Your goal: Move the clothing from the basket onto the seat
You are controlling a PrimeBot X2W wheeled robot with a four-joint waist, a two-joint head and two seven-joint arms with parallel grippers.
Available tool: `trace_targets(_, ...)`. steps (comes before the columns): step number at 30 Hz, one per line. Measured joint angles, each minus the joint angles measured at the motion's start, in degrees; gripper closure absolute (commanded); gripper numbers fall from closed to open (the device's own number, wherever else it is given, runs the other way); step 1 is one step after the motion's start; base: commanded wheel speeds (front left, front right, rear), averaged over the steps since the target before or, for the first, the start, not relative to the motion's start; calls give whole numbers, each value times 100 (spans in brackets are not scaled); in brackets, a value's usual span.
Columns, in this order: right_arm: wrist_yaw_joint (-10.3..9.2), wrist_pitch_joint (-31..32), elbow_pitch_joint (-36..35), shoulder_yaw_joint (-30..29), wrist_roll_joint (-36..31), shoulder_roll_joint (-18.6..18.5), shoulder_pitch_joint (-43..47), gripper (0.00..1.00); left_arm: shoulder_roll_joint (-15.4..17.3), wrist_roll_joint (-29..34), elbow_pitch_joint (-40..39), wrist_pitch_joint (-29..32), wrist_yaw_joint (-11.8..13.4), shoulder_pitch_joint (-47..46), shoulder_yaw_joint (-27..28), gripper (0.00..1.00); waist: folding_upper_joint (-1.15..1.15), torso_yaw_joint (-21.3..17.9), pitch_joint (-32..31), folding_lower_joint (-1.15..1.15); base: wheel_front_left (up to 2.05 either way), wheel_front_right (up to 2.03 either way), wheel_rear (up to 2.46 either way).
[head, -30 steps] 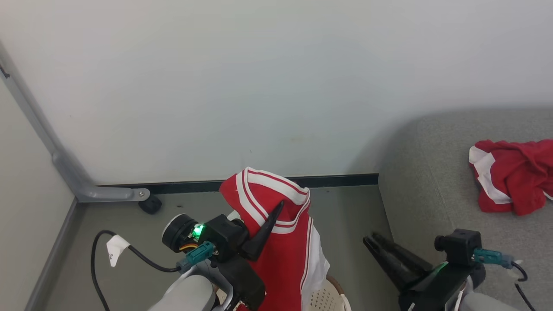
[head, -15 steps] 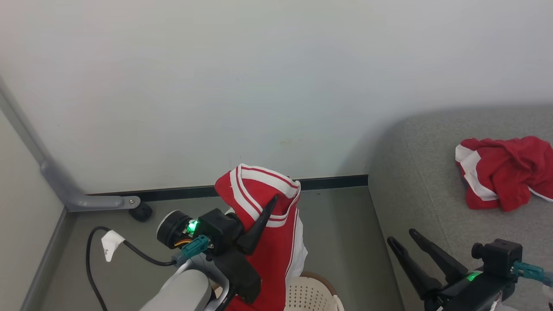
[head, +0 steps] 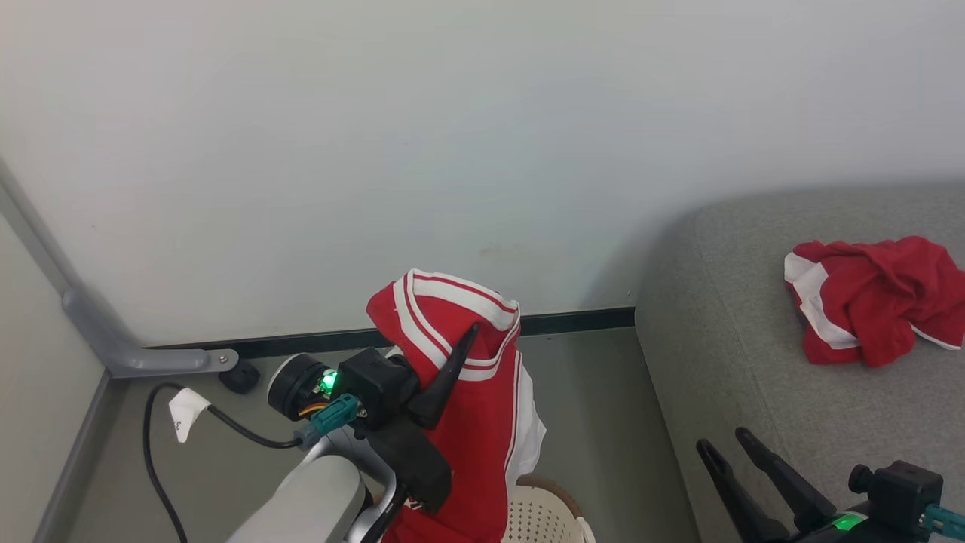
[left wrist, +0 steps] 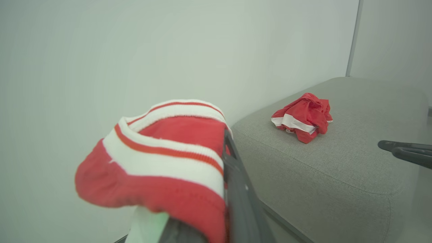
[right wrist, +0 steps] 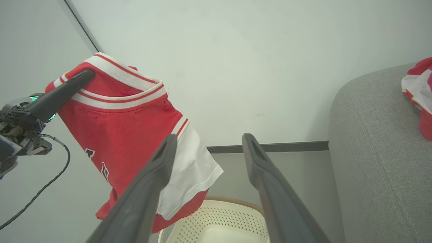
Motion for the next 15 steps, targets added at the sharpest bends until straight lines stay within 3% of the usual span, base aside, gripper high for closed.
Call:
trace_targets(9, 12, 0, -138, -57, -383, 168, 152, 0, -125, 0, 99, 0, -7, -209, 0, 100, 0, 16, -10, 1, 0, 0, 0)
trace_targets(15, 54, 0, 0, 427, -880, 290, 124, 0, -215, 3, 96, -2, -8, -455, -3, 100, 0, 63, -20, 1, 0, 0, 0)
